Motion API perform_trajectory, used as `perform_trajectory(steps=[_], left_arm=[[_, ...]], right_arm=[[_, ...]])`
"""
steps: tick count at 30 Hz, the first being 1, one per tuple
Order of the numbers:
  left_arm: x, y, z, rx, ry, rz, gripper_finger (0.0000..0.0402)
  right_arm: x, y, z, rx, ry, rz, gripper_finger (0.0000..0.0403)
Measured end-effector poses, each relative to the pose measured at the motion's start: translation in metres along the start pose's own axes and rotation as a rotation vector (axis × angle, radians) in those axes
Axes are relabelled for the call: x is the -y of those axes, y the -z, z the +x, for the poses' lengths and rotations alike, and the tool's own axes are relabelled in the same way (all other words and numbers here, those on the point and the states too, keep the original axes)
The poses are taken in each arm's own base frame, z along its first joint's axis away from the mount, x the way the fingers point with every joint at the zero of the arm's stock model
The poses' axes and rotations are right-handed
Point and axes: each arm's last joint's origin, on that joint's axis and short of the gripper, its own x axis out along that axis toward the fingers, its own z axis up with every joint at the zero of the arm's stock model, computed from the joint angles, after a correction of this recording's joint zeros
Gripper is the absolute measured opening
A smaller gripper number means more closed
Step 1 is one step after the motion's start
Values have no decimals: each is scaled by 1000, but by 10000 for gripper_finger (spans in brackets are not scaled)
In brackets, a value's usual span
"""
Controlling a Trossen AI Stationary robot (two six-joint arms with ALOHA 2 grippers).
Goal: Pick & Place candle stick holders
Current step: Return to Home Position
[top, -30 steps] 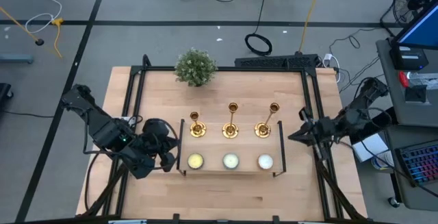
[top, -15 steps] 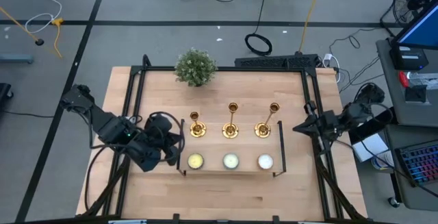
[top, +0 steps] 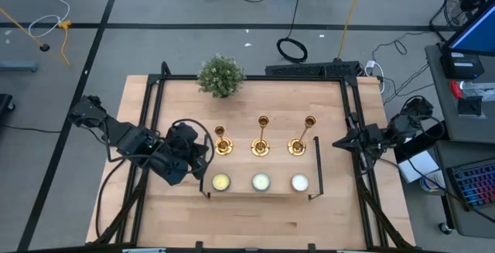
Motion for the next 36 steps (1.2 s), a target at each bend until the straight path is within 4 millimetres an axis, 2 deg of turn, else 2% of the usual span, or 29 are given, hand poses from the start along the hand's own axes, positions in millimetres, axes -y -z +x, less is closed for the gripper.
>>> perform_trajectory(steps=[7, 11, 20, 23, 30, 36], left_arm=[[-1, -3, 3, 4, -8, -1, 5], [-2, -5, 4, 6, -14, -1, 2], [-3, -8, 6, -4, -17, 10, 6], [-3, -8, 6, -7, -15, 2, 5], [-3, -7, 5, -25, -5, 7, 6], [-7, -10, 3, -23, -11, 8, 7]], right_arm=[[2, 3, -5, -7, -5, 18, 0], [-1, 7, -2, 5, -82, 39, 0], [-13, 51, 20, 57, -130, 102, 0], [-14, 58, 23, 87, -132, 109, 0], [-16, 74, 26, 28, -171, 161, 0], [-17, 77, 27, 23, -182, 151, 0]])
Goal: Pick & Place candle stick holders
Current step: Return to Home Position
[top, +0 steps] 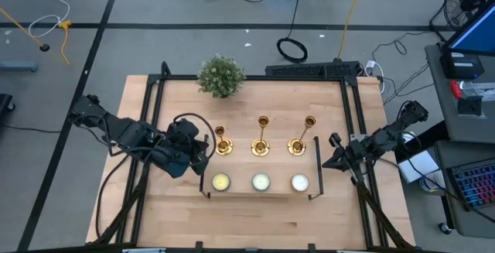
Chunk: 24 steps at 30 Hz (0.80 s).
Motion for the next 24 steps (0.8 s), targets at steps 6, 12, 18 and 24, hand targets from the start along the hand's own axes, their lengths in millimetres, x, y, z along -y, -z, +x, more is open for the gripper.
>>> perform_trajectory(steps=[6, 12, 18, 24], left_arm=[[-2, -3, 0, 1, -1, 2, 7], [-4, -4, -2, -3, 4, -1, 4], [-5, -5, -3, -3, 7, -2, 3], [-5, -5, -3, -3, 7, -3, 3]], right_arm=[[2, 0, 0, 5, 13, -22, 0], [5, -2, 0, 15, 38, -35, 0], [9, -6, 0, 54, 36, -53, 0], [13, -10, 0, 99, 66, -80, 0]])
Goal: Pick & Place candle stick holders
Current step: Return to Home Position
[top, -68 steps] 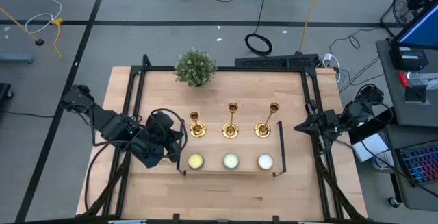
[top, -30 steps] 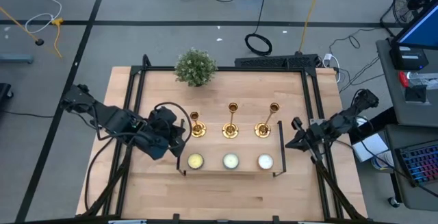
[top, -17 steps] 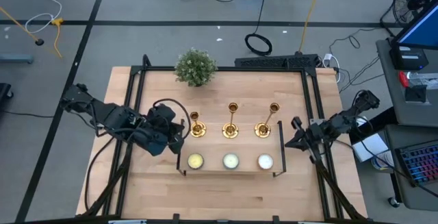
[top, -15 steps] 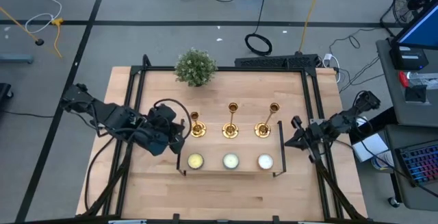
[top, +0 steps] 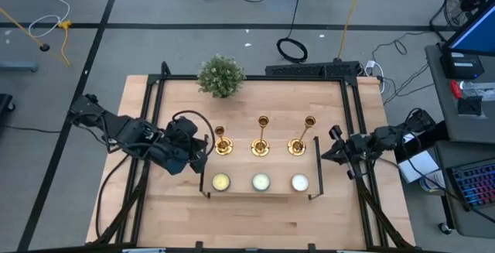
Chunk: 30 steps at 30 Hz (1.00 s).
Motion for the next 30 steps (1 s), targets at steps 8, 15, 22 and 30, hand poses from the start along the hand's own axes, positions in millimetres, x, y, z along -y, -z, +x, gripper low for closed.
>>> perform_trajectory(steps=[8, 15, 22, 30], left_arm=[[0, 0, 0, 0, 0, -1, 3], [0, 0, 0, -2, 5, -10, 3], [1, 1, -1, -6, 12, -17, 4], [1, 0, 0, -5, 13, -18, 3]], right_arm=[[8, 11, 2, -12, 15, 21, 0], [14, 4, 2, 141, 37, 63, 0], [20, 0, 2, 179, 102, 41, 0], [31, 0, 0, 186, 234, 15, 0]])
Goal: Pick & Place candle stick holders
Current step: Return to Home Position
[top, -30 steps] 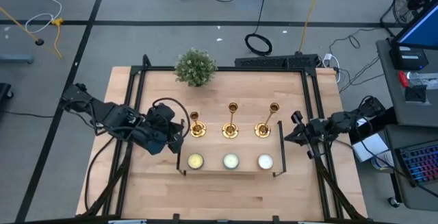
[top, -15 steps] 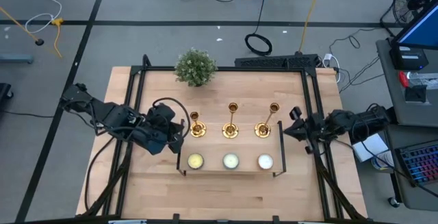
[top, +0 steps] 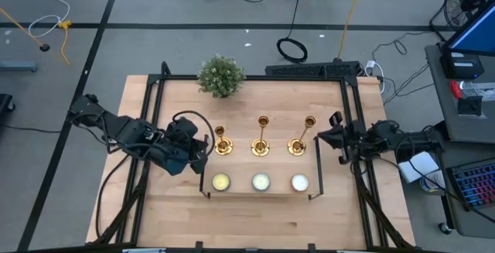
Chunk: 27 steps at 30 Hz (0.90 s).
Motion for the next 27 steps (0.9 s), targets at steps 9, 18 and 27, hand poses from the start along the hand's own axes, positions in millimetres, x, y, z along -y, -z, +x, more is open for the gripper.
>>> perform_trajectory(steps=[9, 18, 27], left_arm=[[1, 0, 0, 3, 7, -5, 4], [1, -1, 0, 4, 8, -8, 6], [1, -1, 0, 5, 8, -7, 7]], right_arm=[[15, 1, -1, -4, 185, -22, 0], [27, 13, -4, -132, 342, -80, 0], [31, 20, -6, -222, 329, -95, 0]])
